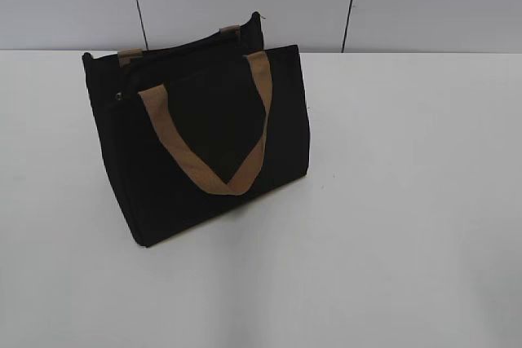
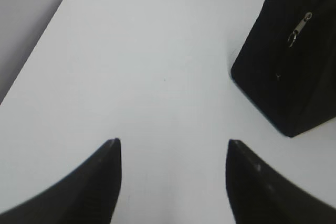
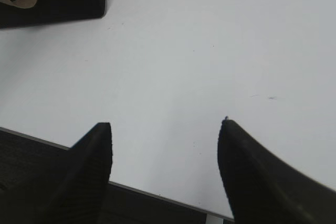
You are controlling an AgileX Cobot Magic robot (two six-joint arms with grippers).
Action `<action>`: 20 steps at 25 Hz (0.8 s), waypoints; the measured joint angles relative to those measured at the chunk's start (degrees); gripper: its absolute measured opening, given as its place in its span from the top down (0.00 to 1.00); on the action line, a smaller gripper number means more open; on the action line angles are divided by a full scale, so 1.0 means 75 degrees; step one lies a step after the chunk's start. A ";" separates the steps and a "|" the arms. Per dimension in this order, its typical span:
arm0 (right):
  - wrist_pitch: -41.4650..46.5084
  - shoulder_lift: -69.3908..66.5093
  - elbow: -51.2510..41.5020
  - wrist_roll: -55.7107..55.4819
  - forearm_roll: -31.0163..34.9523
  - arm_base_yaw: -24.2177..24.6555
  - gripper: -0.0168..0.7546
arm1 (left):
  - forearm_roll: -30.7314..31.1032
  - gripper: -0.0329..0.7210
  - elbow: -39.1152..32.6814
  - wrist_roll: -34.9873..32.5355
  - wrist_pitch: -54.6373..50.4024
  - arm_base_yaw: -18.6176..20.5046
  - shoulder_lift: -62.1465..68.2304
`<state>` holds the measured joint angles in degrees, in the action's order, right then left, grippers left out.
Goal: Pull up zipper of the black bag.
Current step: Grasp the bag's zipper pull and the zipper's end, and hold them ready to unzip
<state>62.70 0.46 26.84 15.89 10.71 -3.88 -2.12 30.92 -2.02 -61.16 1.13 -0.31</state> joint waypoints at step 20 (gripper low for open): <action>0.0000 0.0000 0.0000 0.0000 0.0000 0.0000 0.35 | 0.0000 0.34 0.0000 0.0000 0.0000 0.0000 0.0000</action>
<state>62.70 0.46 26.84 15.89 10.71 -3.88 -2.12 30.92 -2.02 -61.16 1.13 -0.31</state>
